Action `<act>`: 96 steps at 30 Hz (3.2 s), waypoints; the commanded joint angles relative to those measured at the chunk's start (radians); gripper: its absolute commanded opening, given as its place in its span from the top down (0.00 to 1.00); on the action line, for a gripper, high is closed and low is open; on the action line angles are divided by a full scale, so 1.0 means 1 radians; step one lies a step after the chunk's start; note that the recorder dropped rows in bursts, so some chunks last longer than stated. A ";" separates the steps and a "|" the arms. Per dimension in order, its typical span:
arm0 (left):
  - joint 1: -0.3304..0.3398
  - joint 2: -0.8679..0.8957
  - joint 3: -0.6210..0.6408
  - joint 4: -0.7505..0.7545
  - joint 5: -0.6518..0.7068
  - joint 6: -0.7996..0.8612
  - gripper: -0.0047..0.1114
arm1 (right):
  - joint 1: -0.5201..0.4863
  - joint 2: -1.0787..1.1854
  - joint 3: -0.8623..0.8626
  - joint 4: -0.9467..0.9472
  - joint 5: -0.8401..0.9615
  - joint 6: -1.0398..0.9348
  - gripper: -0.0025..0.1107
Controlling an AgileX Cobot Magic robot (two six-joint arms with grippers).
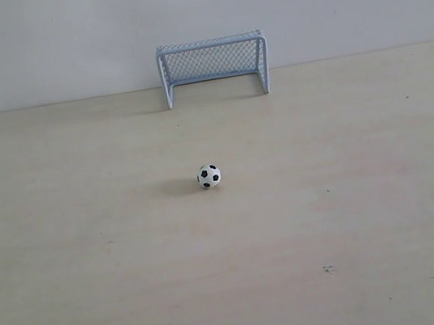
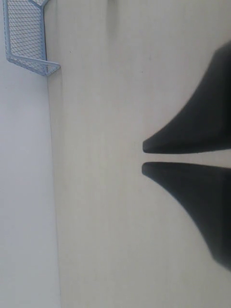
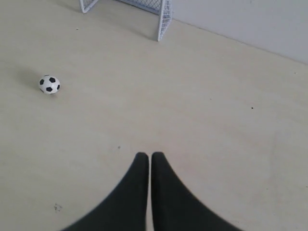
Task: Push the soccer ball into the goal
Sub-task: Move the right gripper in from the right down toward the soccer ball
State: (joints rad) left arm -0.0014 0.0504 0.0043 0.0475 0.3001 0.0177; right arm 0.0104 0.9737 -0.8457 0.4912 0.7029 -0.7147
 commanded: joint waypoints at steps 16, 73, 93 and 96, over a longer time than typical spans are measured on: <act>-0.008 -0.004 -0.004 -0.007 -0.012 -0.009 0.91 | 0.000 0.169 -0.161 0.109 0.174 -0.194 0.98; -0.008 -0.004 -0.004 -0.007 -0.012 -0.009 0.91 | 0.338 0.713 -0.586 0.078 0.403 -0.250 0.98; -0.008 -0.004 -0.004 -0.007 -0.012 -0.009 0.91 | 0.345 0.728 -0.593 0.052 0.471 -0.189 0.98; -0.008 -0.004 -0.004 -0.007 -0.012 -0.009 0.91 | 0.385 0.801 -0.654 0.002 0.518 -0.145 0.98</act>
State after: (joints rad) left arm -0.0014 0.0504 0.0043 0.0475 0.3001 0.0177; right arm 0.3664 1.7266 -1.4557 0.5224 1.1953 -0.8810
